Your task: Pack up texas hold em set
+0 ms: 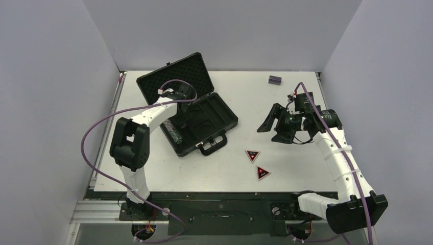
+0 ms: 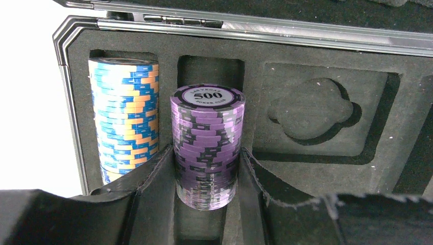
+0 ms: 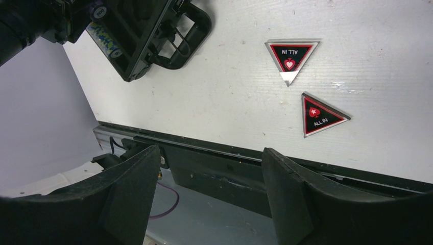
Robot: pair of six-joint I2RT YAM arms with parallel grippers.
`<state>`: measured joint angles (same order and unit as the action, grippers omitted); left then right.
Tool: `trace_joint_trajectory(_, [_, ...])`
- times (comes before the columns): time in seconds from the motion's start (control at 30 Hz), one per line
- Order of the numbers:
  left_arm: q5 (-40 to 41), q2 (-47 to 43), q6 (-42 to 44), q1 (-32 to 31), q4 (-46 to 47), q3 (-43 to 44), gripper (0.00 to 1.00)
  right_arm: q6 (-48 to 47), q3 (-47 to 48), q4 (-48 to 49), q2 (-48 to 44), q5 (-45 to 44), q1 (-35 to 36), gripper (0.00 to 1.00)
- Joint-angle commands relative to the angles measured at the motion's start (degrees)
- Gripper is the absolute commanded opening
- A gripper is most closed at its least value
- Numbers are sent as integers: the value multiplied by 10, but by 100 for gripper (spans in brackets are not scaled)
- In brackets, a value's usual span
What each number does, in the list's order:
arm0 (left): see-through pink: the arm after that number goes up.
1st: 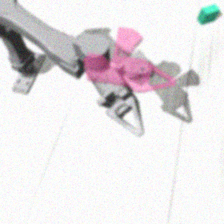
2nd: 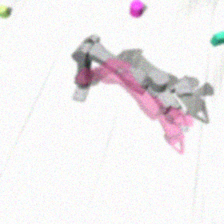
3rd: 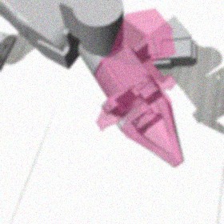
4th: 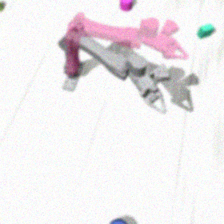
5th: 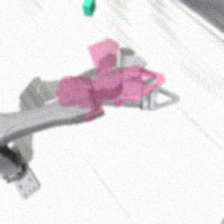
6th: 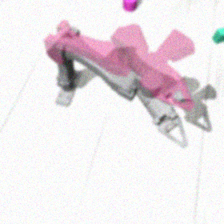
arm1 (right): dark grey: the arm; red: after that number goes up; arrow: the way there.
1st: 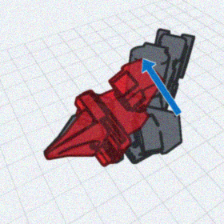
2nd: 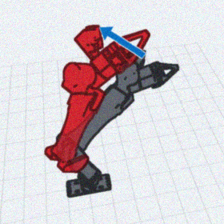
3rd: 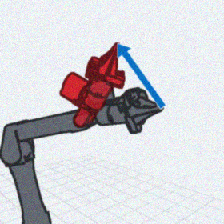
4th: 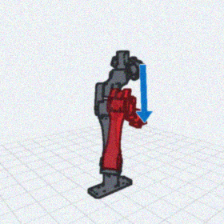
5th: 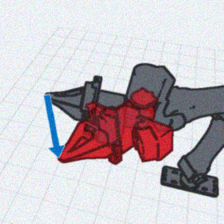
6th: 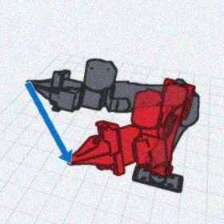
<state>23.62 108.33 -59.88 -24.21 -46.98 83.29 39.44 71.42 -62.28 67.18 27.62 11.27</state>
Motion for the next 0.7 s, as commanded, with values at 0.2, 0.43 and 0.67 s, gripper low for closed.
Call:
trace_joint_trajectory(0.2, [-14,-20,4,1,-40,23,64,-4,14,0,-8,-18,-1,68])
trace_joint_trajectory(0.43, [14,-63,50,-4,-34,31,63,2,11,2,-14,-21,-1,68])
trace_joint_trajectory(0.67, [35,-133,124,-40,37,-45,43,10,-5,9,-31,-29,-1,68])
